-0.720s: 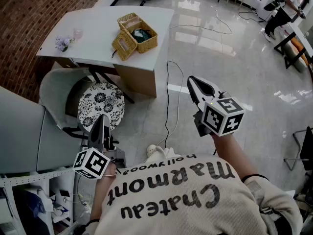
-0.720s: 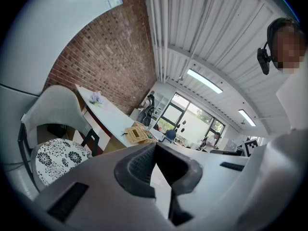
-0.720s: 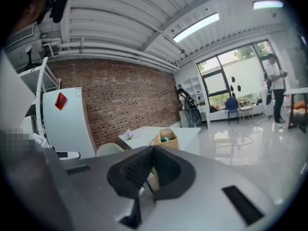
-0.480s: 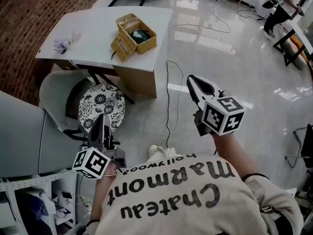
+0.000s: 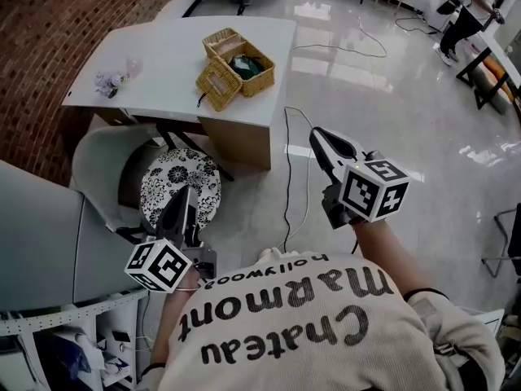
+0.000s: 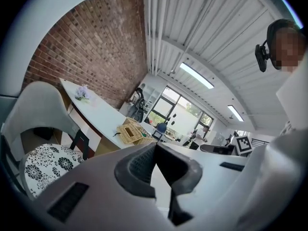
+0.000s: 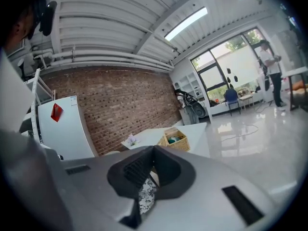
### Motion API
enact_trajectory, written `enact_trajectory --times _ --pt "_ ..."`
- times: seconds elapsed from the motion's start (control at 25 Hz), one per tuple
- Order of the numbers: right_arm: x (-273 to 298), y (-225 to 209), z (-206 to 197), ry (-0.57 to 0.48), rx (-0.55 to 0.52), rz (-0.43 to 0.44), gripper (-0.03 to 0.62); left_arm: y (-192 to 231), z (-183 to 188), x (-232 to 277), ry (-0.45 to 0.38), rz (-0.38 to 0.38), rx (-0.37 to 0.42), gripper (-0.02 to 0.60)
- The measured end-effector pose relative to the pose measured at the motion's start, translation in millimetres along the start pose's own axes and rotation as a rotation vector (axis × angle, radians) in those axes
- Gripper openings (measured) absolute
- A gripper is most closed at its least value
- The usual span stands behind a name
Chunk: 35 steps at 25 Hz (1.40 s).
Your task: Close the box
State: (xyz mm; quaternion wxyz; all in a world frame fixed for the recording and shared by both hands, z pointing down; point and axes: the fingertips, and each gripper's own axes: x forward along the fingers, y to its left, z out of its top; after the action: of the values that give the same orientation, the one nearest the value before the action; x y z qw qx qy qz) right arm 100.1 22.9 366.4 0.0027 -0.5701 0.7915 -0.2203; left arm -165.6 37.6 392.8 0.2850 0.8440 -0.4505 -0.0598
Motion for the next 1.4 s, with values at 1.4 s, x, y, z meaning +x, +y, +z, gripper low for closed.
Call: enact_trajectory --times 1.4 --pt "152.6 -24.9 -14.8 0.227 0.073 0.073 0.003 66.4 4.0 98.0 0.053 0.053 -0.085 0.002"
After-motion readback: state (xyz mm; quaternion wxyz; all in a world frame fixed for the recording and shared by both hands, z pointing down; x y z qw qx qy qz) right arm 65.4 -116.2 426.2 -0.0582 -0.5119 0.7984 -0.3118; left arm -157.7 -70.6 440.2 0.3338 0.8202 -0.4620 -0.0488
